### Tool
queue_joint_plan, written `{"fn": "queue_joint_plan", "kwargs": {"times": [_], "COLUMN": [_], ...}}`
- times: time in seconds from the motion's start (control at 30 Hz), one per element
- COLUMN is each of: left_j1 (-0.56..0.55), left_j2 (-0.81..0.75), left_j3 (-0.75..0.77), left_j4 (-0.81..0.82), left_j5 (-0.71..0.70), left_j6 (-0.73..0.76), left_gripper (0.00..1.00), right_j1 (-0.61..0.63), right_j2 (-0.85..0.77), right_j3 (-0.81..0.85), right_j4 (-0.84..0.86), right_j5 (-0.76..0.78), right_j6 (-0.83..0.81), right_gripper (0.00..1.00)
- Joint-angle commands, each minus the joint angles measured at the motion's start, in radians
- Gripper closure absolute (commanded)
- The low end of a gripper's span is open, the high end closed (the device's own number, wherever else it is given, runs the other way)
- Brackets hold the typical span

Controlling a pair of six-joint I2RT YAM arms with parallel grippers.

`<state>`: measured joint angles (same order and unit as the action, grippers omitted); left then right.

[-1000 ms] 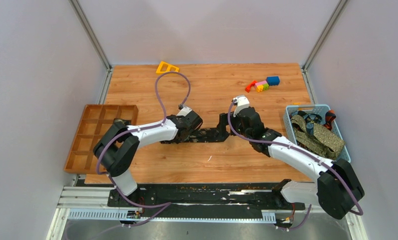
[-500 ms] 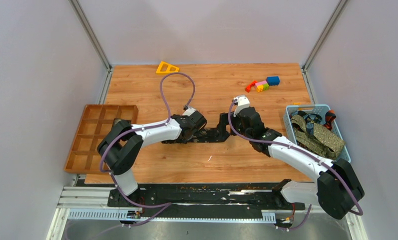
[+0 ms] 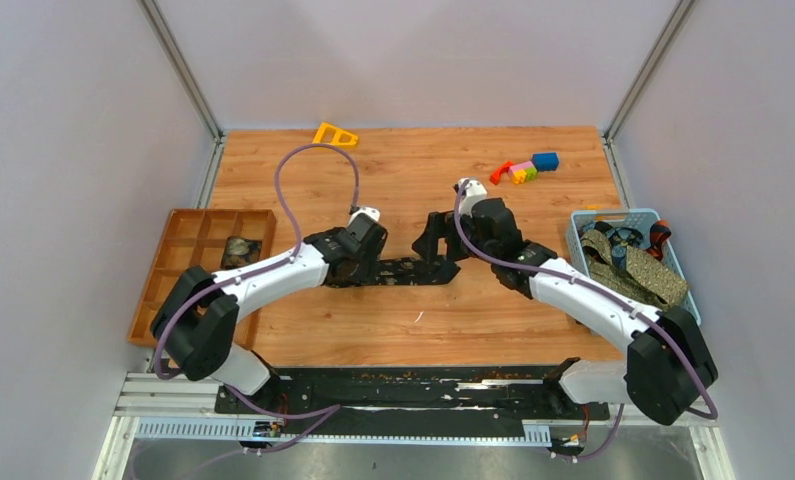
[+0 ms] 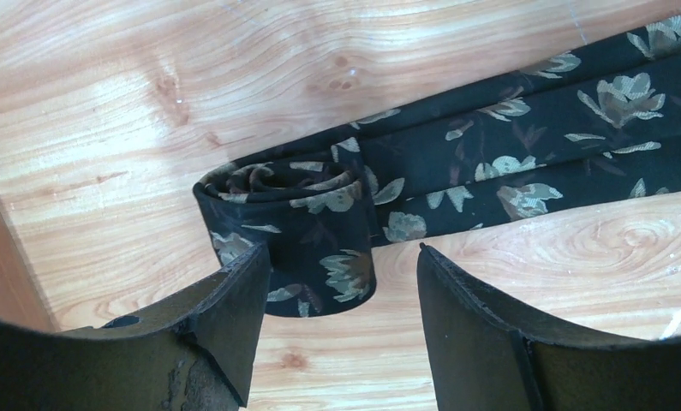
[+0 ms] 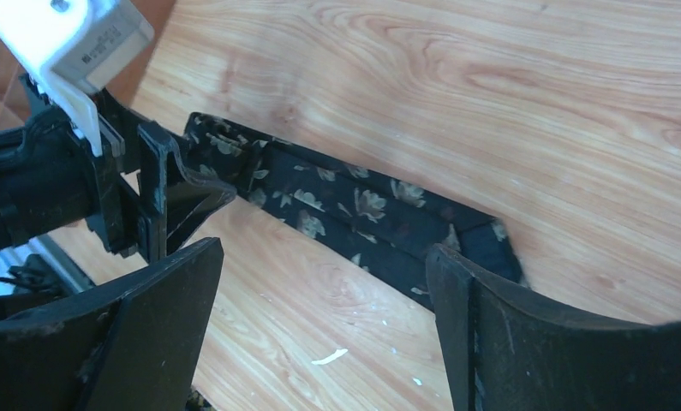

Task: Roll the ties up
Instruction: Roll the tie at the center of the board.

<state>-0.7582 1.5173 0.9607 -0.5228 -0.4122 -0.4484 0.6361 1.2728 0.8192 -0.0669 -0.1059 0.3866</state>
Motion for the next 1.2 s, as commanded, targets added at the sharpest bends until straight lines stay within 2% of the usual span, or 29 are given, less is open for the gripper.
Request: {"fn": "queue_joint_plan", "kwargs": {"times": [0.0, 0.27, 0.47, 0.6, 0.73, 0.8, 0.97, 1.03, 1.17], "left_j1": [0.076, 0.184, 0.308, 0.399, 0.483, 0.506, 0.55, 0.559, 0.568], "left_j2": [-0.093, -0.263, -0.397, -0.458, -0.513, -0.525, -0.54, -0.546, -0.568], "left_j3": [-0.049, -0.125, -0.206, -0.263, -0.326, -0.35, -0.394, -0.41, -0.439], "left_j4": [0.083, 0.096, 0.107, 0.126, 0.163, 0.175, 0.226, 0.249, 0.281], "left_j5": [0.131, 0.236, 0.26, 0.288, 0.328, 0.34, 0.391, 0.406, 0.398], "left_j6": [-0.009, -0.004, -0.007, -0.022, -0.043, -0.045, -0.052, -0.056, -0.062], "left_gripper": [0.29, 0.27, 0.27, 0.27, 0.27, 0.27, 0.24, 0.23, 0.14], "right_j1": [-0.002, 0.026, 0.07, 0.105, 0.141, 0.154, 0.182, 0.186, 0.194], "right_j2": [0.064, 0.229, 0.355, 0.445, 0.54, 0.577, 0.669, 0.689, 0.717], "right_j3": [0.068, 0.167, 0.277, 0.366, 0.466, 0.509, 0.604, 0.625, 0.644], "right_j4": [0.046, 0.057, 0.052, 0.033, 0.006, -0.009, -0.056, -0.075, -0.082], "right_j5": [-0.123, -0.265, -0.316, -0.348, -0.38, -0.388, -0.393, -0.391, -0.385], "right_j6": [0.079, 0.121, 0.156, 0.176, 0.189, 0.195, 0.199, 0.201, 0.203], "right_gripper": [0.11, 0.16, 0.23, 0.34, 0.49, 0.58, 0.72, 0.75, 0.78]}}
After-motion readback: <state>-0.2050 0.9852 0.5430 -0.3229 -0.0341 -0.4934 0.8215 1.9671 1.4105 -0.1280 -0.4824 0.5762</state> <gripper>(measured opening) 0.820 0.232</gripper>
